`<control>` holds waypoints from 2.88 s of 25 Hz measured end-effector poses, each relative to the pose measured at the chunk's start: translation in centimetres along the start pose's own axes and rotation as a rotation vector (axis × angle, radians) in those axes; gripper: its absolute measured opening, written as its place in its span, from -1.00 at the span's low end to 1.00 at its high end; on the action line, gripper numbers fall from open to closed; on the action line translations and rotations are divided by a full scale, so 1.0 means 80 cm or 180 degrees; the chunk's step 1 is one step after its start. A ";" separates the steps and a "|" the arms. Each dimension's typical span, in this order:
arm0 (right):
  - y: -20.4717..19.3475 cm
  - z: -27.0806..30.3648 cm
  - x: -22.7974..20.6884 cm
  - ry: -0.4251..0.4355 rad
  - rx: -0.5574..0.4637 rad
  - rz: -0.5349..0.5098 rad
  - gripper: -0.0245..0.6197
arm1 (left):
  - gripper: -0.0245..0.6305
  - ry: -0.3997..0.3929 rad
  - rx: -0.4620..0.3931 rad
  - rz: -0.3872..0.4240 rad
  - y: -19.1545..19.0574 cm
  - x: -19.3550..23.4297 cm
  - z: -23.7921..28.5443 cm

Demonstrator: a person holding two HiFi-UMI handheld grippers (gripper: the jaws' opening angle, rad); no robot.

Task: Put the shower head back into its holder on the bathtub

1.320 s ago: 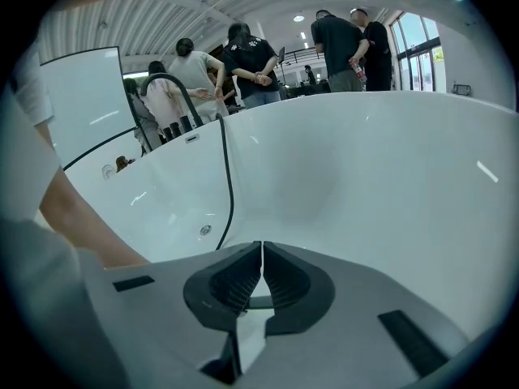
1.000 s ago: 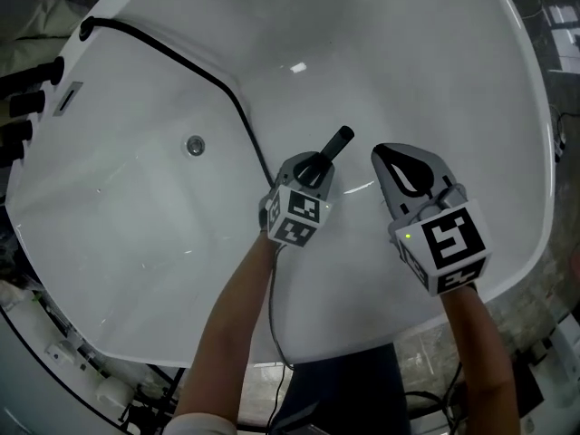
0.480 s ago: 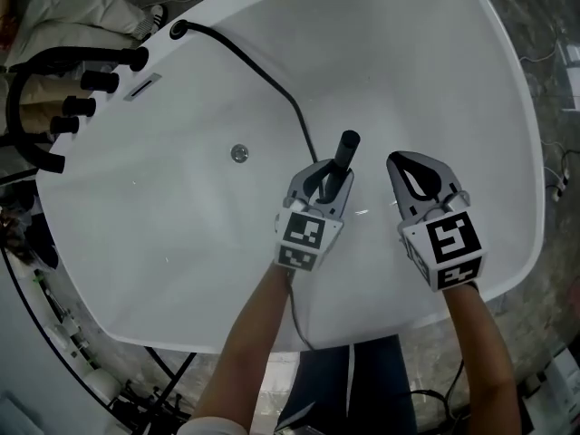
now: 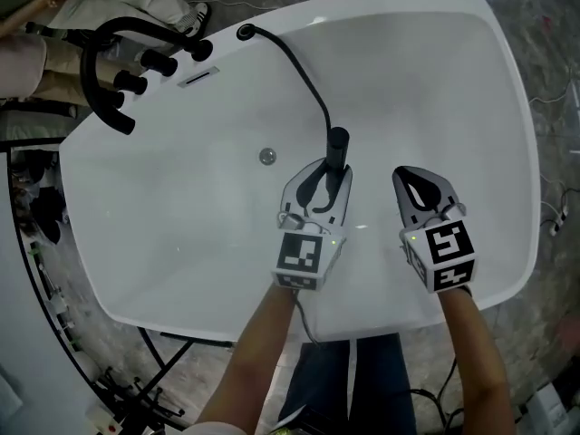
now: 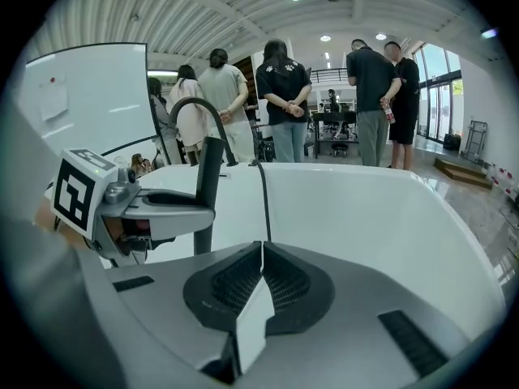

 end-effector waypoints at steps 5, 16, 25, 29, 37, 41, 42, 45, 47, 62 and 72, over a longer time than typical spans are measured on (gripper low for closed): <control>0.024 0.004 0.020 0.0044 -0.0020 -0.0137 -0.90 | -0.54 0.0257 -0.0241 -0.0272 0.043 0.041 -0.033; 0.060 -0.012 0.070 0.0078 -0.0123 -0.0155 -0.90 | -0.54 0.0695 -0.0940 -0.0480 0.179 0.085 -0.128; 0.107 -0.045 0.099 -0.0007 -0.0280 -0.0086 -0.90 | -0.54 0.1016 -0.1407 -0.0476 0.287 0.110 -0.210; 0.125 -0.061 0.108 -0.0049 -0.0317 -0.0102 -0.90 | -0.54 0.1092 -0.1535 -0.0536 0.319 0.117 -0.244; 0.142 -0.079 0.119 -0.0099 -0.0326 -0.0078 -0.90 | -0.54 0.1185 -0.1741 -0.0655 0.371 0.125 -0.295; 0.145 -0.082 0.126 -0.0102 -0.0304 -0.0070 -0.90 | -0.54 0.1189 -0.1854 -0.0614 0.399 0.126 -0.319; 0.147 -0.082 0.129 -0.0098 -0.0303 -0.0066 -0.90 | -0.54 0.1182 -0.1889 -0.0623 0.406 0.127 -0.326; 0.153 -0.078 0.140 -0.0087 -0.0303 -0.0054 -0.90 | -0.54 0.1175 -0.2009 -0.0642 0.423 0.135 -0.345; 0.157 -0.075 0.147 -0.0081 -0.0315 -0.0054 -0.90 | -0.54 0.1190 -0.2061 -0.0641 0.432 0.140 -0.355; 0.212 -0.089 0.169 -0.0106 -0.0475 -0.0162 -0.90 | -0.54 0.1150 -0.2217 -0.0556 0.501 0.153 -0.390; 0.244 -0.112 0.183 -0.0111 -0.0585 -0.0328 -0.90 | -0.55 0.0946 -0.2445 -0.0233 0.564 0.141 -0.429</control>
Point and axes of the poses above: the fingertips, and each gripper's own axes: z forward along the fingers, x to its left, y out of its top, the point moved 2 cm from there along -z, backward along the fingers, and after that the axes turned 15 degrees about y, right-handed, at the moved point
